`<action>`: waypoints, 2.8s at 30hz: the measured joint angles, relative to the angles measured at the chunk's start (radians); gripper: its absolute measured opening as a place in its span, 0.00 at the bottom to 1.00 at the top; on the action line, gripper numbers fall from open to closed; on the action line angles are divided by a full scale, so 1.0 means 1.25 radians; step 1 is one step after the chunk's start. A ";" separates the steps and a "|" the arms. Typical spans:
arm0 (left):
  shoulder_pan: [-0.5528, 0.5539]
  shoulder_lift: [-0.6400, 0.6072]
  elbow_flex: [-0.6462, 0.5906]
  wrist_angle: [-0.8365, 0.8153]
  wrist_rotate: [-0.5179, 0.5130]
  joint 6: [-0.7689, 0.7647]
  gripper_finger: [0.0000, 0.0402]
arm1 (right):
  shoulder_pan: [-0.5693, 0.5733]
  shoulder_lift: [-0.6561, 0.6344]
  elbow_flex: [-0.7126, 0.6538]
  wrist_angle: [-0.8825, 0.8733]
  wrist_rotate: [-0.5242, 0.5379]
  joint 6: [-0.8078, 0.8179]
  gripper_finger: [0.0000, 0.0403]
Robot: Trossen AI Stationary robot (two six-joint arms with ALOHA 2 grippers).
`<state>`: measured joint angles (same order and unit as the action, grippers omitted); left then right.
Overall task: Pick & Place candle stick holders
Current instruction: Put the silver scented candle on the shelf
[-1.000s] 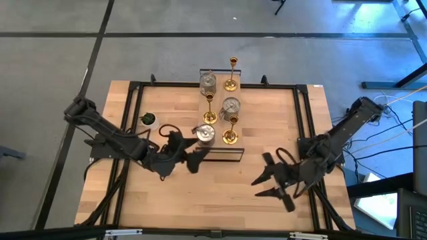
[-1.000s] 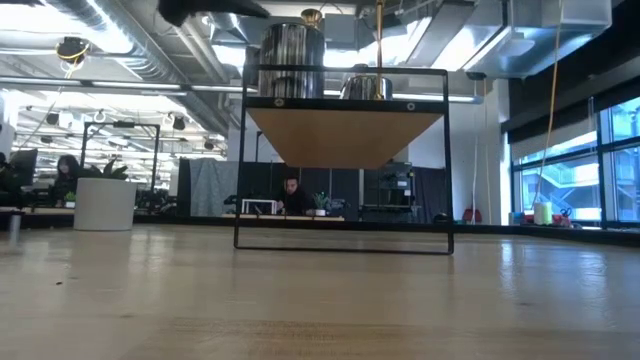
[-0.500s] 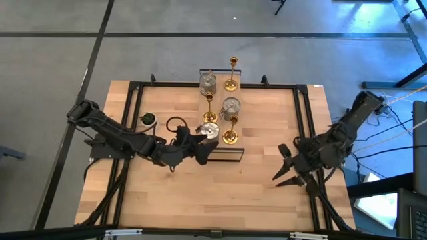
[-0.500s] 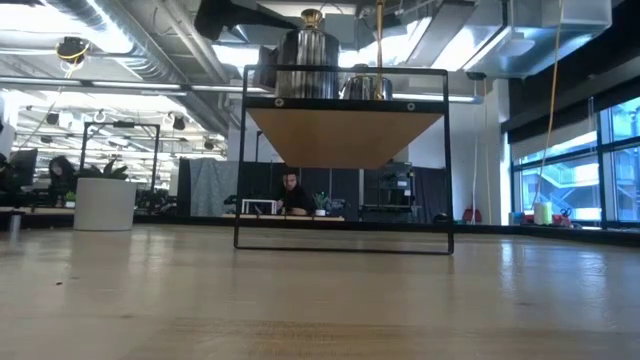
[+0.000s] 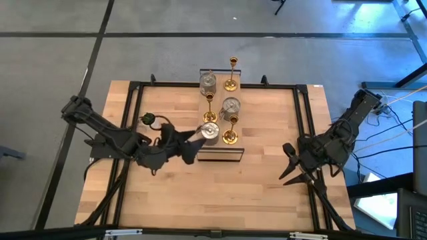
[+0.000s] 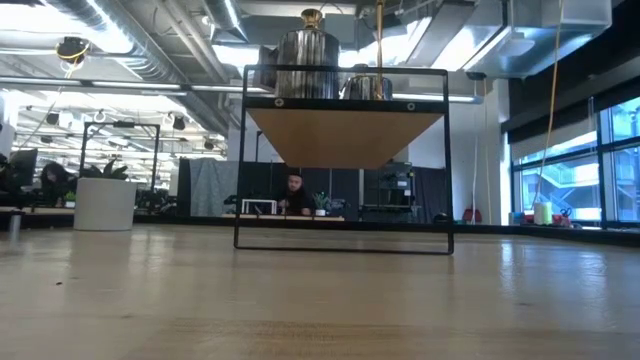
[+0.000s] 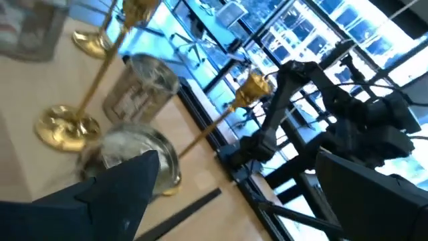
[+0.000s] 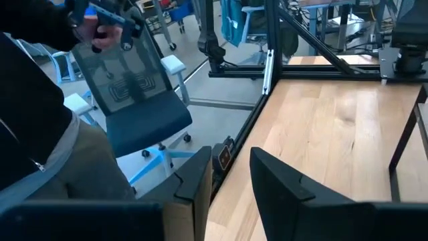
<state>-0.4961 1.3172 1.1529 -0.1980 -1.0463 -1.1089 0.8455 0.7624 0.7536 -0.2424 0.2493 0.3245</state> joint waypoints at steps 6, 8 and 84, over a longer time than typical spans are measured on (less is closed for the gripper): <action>0.088 0.022 0.102 -0.116 0.189 0.068 0.98 | -0.002 0.000 0.000 0.004 0.001 -0.015 0.26; 0.115 0.044 0.155 -0.203 0.222 0.067 0.96 | -0.002 0.000 0.000 0.002 0.000 -0.015 0.26; 0.331 0.433 0.745 -1.033 0.623 0.192 0.00 | 0.001 -0.077 0.000 -0.139 -0.078 -0.035 0.25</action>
<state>-0.0822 1.8584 2.0842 -1.4896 -0.2670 -0.8690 0.8463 0.6659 0.7532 -0.4164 0.1520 0.2802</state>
